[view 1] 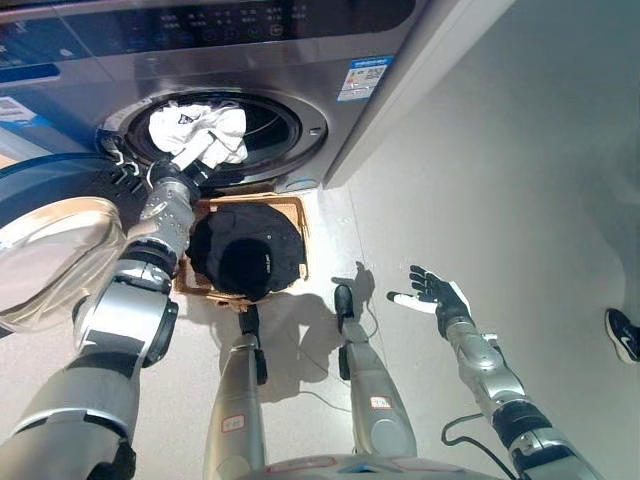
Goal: Put the clothes in the basket into the washing machine.
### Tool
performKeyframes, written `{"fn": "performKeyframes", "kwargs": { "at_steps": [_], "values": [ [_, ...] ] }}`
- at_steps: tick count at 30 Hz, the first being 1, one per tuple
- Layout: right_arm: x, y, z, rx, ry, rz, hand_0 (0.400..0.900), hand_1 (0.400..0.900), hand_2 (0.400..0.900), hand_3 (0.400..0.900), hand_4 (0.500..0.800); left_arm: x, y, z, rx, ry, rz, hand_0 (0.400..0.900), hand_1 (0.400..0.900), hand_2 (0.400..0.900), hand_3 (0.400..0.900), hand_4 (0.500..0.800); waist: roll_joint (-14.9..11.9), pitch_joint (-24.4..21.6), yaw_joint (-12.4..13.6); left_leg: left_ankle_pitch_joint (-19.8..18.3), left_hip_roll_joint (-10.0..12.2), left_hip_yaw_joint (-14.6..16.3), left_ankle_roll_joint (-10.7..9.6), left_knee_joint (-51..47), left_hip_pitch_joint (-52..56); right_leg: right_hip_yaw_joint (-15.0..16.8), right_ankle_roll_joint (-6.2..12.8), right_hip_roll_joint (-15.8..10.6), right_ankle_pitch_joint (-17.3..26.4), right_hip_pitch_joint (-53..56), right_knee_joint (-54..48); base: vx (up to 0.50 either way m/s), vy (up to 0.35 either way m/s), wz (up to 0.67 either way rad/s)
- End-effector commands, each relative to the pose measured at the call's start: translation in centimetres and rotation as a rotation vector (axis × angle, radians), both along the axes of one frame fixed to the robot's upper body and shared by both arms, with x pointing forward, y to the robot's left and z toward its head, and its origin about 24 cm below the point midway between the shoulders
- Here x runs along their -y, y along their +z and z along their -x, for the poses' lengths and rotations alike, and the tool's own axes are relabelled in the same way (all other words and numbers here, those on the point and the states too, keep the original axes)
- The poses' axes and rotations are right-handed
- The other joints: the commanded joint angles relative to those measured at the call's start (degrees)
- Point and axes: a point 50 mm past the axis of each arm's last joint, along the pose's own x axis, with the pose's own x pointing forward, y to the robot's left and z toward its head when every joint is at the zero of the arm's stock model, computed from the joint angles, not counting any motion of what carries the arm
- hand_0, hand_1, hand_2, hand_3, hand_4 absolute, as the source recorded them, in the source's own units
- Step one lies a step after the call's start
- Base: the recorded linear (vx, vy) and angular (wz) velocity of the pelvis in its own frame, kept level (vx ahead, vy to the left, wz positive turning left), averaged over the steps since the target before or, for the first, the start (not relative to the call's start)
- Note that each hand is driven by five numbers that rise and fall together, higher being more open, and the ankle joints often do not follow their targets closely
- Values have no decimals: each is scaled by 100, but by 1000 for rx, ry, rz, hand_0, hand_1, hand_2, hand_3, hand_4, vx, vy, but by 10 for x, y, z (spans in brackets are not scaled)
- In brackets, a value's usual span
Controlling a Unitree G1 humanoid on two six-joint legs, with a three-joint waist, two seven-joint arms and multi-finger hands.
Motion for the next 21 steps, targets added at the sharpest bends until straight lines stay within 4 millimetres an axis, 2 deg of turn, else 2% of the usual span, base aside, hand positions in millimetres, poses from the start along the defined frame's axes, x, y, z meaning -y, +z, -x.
{"fn": "performKeyframes", "kwargs": {
  "at_steps": [1, 4, 8, 13, 17, 21],
  "values": [
    [31, 14, 7, 41, -37, 93, 900, 900, 900, 900, 800, -45, 94, 3, 246, 128, -70, 400, 400, 400, 400, 500, 113, -682, -55, 125, 37, -181, -249, -288, -110, -69, 336, -244, 380, 641, -245, -1, 46, -14],
    [24, 18, 3, 61, -10, 91, 900, 900, 900, 900, 800, -51, 85, 5, 182, 146, -100, 400, 400, 400, 400, 500, 78, -639, -83, 24, 22, -106, -218, -96, -312, -50, 343, -282, 453, 568, -303, -23, 51, -14],
    [19, 25, -1, 101, 18, 101, 900, 900, 900, 900, 800, -56, 86, 8, 163, 177, -108, 400, 400, 400, 400, 500, -4, -566, -179, -106, 12, -56, -198, 183, -622, -2, 353, -288, 480, 375, -314, -40, 37, -10],
    [18, 28, 5, 123, 26, 104, 900, 900, 900, 900, 800, -62, 89, 11, 172, 207, -129, 400, 400, 400, 400, 500, -104, -507, -263, -276, 47, -40, -169, 545, -958, 19, 399, -311, 544, 206, -328, -41, 21, -12],
    [16, 22, 12, 99, 30, 97, 900, 900, 900, 900, 800, -58, 81, 9, 151, 196, -142, 400, 400, 400, 400, 500, -162, -464, -277, -342, 50, -59, -154, 674, -1068, -4, 412, -310, 577, 167, -333, -3, 2, -1],
    [18, 17, 17, 74, 33, 94, 900, 900, 900, 900, 800, -49, 88, 5, 184, 172, -141, 400, 400, 400, 400, 500, -190, -511, -292, -395, 45, -65, -147, 737, -1097, -39, 423, -325, 582, 162, -357, -1, 0, -2]
  ]
}}
